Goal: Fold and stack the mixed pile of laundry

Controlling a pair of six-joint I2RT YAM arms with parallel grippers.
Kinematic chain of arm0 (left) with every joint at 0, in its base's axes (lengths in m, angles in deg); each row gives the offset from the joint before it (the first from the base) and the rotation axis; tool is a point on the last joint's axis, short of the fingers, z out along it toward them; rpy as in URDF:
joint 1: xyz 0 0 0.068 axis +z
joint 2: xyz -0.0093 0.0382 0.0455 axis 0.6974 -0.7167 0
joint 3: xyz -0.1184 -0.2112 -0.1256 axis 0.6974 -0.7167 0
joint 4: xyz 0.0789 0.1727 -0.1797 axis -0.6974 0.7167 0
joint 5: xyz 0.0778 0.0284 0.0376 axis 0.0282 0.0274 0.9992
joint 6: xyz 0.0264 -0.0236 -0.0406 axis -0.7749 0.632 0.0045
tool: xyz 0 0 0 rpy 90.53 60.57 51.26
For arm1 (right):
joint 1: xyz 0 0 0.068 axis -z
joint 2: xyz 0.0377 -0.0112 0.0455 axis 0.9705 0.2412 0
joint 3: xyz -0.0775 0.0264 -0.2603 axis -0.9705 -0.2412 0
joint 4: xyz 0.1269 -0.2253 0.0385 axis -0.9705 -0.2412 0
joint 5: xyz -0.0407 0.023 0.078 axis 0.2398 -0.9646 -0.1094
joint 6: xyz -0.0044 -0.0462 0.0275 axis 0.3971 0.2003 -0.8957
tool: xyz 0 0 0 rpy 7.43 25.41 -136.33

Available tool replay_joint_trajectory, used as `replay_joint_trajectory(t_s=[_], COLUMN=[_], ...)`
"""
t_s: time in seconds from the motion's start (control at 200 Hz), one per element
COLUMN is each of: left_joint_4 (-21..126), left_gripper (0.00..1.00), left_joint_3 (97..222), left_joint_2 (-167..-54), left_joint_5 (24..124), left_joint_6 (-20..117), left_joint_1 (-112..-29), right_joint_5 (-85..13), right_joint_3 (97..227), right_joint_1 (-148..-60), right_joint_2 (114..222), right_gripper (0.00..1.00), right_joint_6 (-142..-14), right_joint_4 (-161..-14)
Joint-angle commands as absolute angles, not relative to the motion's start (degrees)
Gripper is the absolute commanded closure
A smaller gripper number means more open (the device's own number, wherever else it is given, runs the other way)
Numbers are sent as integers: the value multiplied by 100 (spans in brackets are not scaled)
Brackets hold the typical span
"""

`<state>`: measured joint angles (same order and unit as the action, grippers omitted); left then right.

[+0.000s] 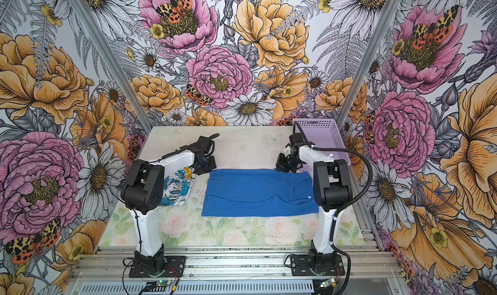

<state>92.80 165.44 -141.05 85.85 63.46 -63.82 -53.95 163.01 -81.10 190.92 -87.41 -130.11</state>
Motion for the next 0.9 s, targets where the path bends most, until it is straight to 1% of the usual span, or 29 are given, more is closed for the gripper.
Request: replay_joint_trajectory(t_s=[0.0,0.305,0.325,0.5,0.896], left_joint_4=[8912,8859,8852,8843,8856], left_gripper=[100,100,100,100,100], left_joint_3=[16272,15628,15593,15361,14865], left_joint_2=[-13767,-13328,-13121,-12791,-12627], left_joint_5=[8527,8488,8491,8552,8673], left_joint_6=[6487,6566,6580,6638,6777], left_joint_1=[-6359,-6525,-6532,-6668,-6907], right_joint_5=[-5525,-5663,-5666,-5725,-5776], right_joint_3=[16062,15276,15228,14892,14451], right_joint_1=[-8133,-8136,-8132,-8137,-8135], right_joint_2=[18567,18009,17977,17657,17265], right_gripper=[100,100,100,100,100], right_joint_6=[-8646,-8665,-8672,-8719,-8706], right_joint_4=[-12839,-12835,-12835,-12844,-12852])
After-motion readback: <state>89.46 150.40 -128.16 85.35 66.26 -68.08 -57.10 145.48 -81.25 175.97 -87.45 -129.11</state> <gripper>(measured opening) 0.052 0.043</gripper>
